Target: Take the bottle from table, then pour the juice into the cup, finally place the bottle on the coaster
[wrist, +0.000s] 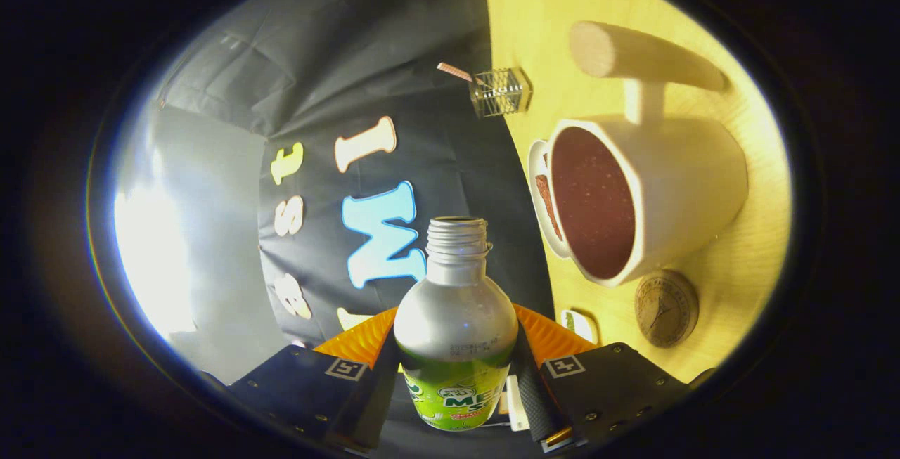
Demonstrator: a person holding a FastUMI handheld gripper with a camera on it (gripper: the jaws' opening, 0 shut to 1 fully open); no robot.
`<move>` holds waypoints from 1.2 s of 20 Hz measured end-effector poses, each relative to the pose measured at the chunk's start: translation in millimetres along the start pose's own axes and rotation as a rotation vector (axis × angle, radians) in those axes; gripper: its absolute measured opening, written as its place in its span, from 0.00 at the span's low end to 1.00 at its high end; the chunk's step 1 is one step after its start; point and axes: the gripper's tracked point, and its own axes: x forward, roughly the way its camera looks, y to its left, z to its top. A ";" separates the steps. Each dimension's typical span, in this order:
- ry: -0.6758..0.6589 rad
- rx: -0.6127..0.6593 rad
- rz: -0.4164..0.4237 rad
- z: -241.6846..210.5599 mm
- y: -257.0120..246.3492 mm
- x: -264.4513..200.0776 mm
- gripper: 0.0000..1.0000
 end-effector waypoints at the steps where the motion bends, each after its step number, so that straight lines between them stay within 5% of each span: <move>1: 0.004 -0.045 -0.006 -0.1 0.7 -0.4 0.76; 14: 0.043 -0.444 -0.048 -17.2 9.9 2.0 0.76; 24: 0.002 -0.976 -0.143 -12.0 27.7 -2.9 0.76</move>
